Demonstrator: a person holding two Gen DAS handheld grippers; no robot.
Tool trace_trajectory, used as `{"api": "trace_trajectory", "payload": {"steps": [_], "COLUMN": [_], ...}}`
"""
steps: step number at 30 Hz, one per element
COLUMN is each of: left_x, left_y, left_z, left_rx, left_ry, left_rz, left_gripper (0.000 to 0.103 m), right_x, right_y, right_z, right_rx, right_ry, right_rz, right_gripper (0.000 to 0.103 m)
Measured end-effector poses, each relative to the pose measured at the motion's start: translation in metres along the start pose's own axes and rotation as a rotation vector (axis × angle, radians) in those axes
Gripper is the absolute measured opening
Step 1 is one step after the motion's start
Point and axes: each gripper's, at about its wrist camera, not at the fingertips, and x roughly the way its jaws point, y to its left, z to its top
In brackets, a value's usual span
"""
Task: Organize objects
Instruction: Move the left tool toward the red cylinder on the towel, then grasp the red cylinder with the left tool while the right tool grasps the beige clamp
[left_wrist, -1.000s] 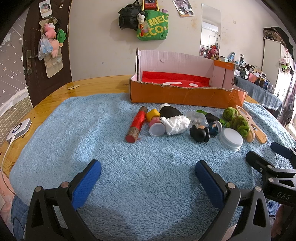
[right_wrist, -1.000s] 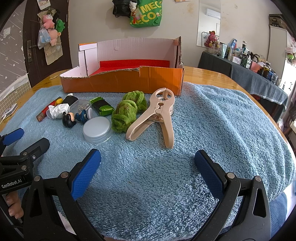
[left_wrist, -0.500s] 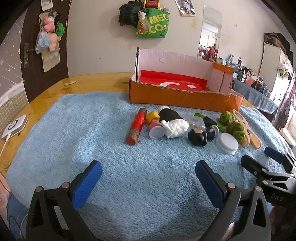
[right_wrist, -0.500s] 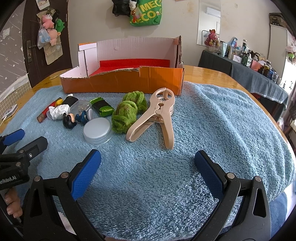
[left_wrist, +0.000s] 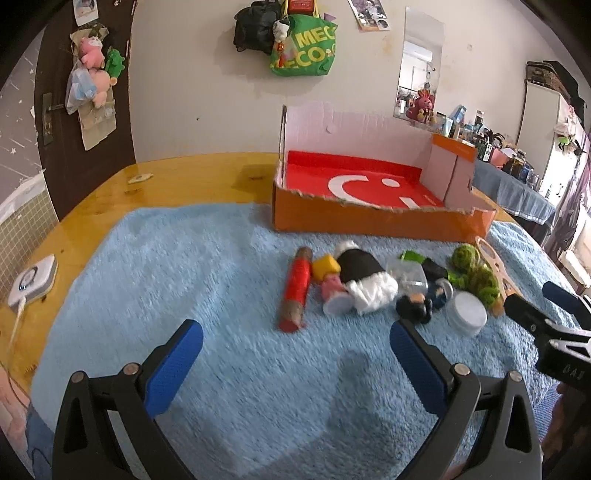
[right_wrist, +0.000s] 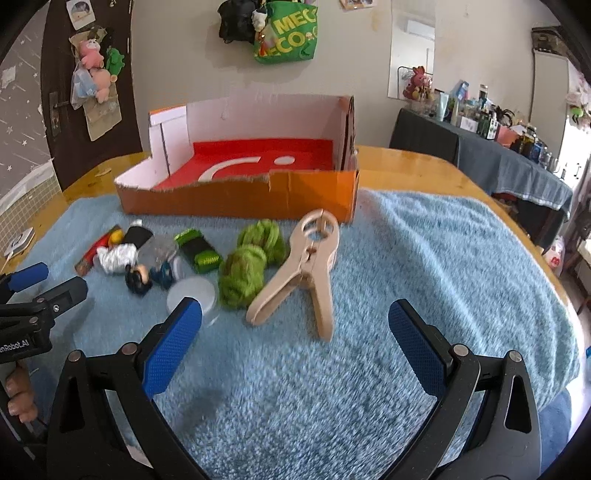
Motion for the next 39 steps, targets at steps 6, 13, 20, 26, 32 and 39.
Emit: {"api": "trace_trajectory", "payload": {"steps": [6,13,20,26,32,39], "left_x": [0.007,0.025,0.044,0.056,0.066,0.063], "left_y": [0.012,0.026,0.03,0.026,0.024,0.019], "left_z": [0.02,0.037,0.041,0.041,0.04,0.04], "left_rx": [0.021,0.06,0.107,0.142,0.148,0.156], "left_ry": [0.024,0.093,0.164,0.193,0.217,0.21], "left_rz": [0.025,0.037,0.031,0.025,0.014,-0.047], "left_gripper": [0.103,0.103,0.103,0.103,0.098,0.078], "right_x": [0.005,0.021,0.037,0.051,0.062,0.063], "right_y": [-0.006,-0.02,-0.034,-0.037,-0.035,-0.033], "right_z": [0.017,0.033,0.036,0.034,0.03,0.033], "right_rx": [0.023,0.073,0.104,0.105,0.094,0.07], "right_ry": [0.004,0.049,0.112,0.167,0.206,0.214], "right_rz": [-0.006,-0.027,-0.075,-0.09,-0.091,-0.084], "right_gripper": [0.103,0.103,0.103,0.103,0.103,0.101]}}
